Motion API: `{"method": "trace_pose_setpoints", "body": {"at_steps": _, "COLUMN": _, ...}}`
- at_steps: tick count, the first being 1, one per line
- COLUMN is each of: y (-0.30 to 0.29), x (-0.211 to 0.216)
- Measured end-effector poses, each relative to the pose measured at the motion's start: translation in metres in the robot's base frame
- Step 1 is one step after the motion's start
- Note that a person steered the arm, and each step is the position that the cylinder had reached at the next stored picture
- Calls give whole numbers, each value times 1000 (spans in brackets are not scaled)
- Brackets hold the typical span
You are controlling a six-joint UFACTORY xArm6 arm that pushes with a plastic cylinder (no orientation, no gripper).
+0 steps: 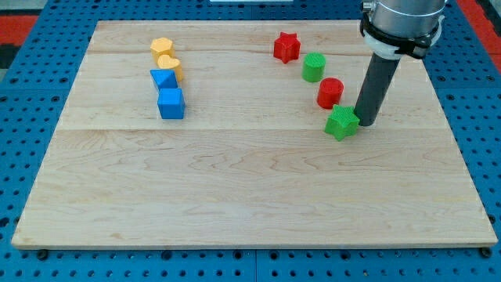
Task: Push the red star closer to the green circle
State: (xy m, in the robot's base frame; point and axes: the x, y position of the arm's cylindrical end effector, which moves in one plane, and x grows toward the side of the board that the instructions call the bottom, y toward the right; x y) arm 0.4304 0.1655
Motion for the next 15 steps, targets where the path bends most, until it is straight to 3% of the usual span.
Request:
{"method": "trace_pose_setpoints", "body": {"at_steps": 3, "y": -15, "x": -11}}
{"method": "trace_pose_setpoints", "body": {"at_steps": 5, "y": 15, "x": -28}}
{"method": "trace_pose_setpoints", "body": {"at_steps": 7, "y": 52, "x": -132}}
{"method": "trace_pose_setpoints", "body": {"at_steps": 9, "y": -46, "x": -232}}
{"method": "trace_pose_setpoints", "body": {"at_steps": 11, "y": -211, "x": -225}}
{"method": "trace_pose_setpoints", "body": {"at_steps": 13, "y": -180, "x": -154}}
{"method": "trace_pose_setpoints", "body": {"at_steps": 15, "y": -131, "x": -168}}
